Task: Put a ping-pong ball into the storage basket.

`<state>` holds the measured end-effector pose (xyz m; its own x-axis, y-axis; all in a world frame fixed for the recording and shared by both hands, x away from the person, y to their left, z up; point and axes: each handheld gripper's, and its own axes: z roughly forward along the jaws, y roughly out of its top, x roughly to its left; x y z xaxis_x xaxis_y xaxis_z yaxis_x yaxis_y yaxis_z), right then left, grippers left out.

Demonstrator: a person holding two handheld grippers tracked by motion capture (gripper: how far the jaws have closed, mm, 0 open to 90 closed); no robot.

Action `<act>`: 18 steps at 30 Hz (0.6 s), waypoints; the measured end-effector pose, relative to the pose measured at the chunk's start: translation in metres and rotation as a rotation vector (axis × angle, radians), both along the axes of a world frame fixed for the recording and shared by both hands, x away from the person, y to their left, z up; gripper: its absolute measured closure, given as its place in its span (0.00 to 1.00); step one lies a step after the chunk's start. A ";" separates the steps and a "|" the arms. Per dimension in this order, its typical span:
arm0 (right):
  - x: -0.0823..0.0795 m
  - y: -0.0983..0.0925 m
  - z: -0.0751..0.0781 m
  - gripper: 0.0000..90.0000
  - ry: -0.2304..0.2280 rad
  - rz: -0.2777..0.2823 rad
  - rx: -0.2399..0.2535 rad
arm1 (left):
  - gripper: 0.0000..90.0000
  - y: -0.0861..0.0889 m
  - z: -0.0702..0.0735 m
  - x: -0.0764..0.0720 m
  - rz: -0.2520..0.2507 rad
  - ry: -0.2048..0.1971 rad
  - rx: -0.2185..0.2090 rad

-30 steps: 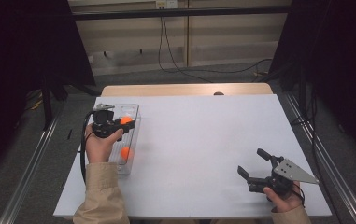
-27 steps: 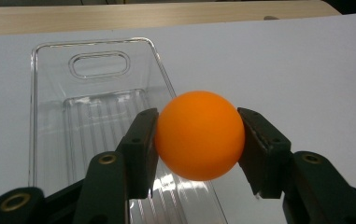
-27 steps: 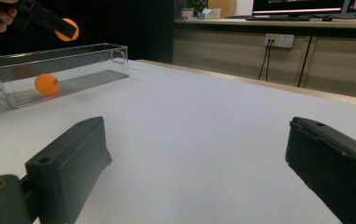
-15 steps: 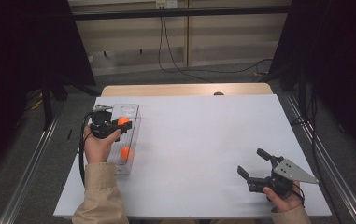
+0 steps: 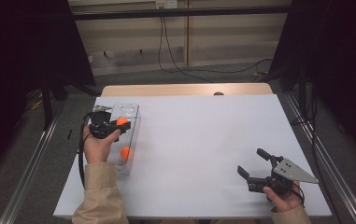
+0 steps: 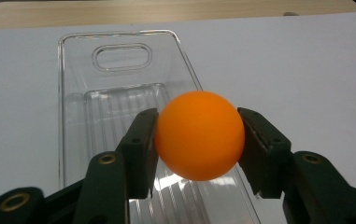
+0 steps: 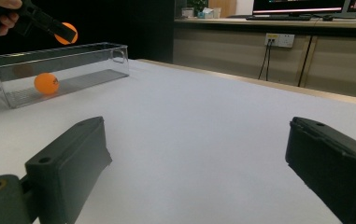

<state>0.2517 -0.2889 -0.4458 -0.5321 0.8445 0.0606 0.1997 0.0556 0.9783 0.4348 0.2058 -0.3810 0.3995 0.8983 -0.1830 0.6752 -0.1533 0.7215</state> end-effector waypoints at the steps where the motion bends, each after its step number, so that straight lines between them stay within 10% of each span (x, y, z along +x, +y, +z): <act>1: 0.000 0.000 0.000 0.05 0.000 -0.001 0.003 | 0.57 0.000 0.000 0.000 0.001 0.002 0.001; 18: 0.001 0.000 0.000 0.05 0.001 -0.001 0.000 | 0.56 0.001 -0.006 0.003 0.014 0.017 0.020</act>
<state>0.2523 -0.2890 -0.4460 -0.5315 0.8448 0.0616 0.2012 0.0553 0.9780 0.4379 0.2064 -0.3871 0.3843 0.9071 -0.1718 0.6894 -0.1582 0.7069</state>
